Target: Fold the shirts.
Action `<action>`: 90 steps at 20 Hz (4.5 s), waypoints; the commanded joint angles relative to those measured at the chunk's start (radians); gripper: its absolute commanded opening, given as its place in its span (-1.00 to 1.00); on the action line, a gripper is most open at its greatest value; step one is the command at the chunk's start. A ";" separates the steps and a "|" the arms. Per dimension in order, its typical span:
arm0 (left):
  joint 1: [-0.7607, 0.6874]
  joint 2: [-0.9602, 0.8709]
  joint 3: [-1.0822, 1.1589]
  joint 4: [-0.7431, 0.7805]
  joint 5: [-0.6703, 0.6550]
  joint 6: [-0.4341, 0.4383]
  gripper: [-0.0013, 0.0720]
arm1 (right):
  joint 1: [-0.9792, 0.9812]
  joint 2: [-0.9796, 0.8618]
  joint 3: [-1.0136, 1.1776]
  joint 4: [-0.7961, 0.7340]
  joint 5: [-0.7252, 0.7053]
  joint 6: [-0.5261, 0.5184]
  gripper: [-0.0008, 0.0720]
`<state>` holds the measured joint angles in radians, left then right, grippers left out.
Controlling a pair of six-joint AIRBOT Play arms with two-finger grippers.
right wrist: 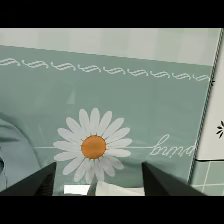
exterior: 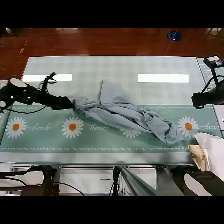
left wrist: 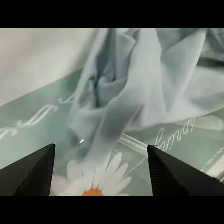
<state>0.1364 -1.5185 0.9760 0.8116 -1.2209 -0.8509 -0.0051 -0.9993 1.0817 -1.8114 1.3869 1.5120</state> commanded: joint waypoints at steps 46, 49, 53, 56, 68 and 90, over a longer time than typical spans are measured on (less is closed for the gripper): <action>-0.012 0.387 0.472 -0.094 -0.113 0.002 -0.92 | -0.397 0.211 0.019 1.107 -0.067 -0.338 -0.90; 0.036 0.559 0.584 -0.094 -0.015 -0.008 -0.92 | -0.397 0.237 0.281 1.079 -0.108 -0.269 -0.90; 0.063 0.774 0.605 -0.059 0.079 -0.010 -0.92 | -0.397 0.237 0.490 1.039 -0.122 -0.156 -0.90; 0.063 0.896 0.605 0.013 0.080 -0.030 -0.92 | -0.397 0.237 0.575 1.047 -0.108 -0.076 -0.90; 0.063 1.018 0.432 0.087 -0.277 -0.372 -0.91 | -0.389 0.247 0.594 0.712 0.468 0.016 -0.90; -0.025 0.518 -0.352 -0.057 0.376 -0.153 -0.90 | 0.048 -0.319 0.002 0.687 -0.438 -0.004 -0.89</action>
<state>0.1135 -0.9028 0.6308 0.7536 -0.9260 -1.0233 0.0380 -1.2549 1.0847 -1.1233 0.9791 1.5097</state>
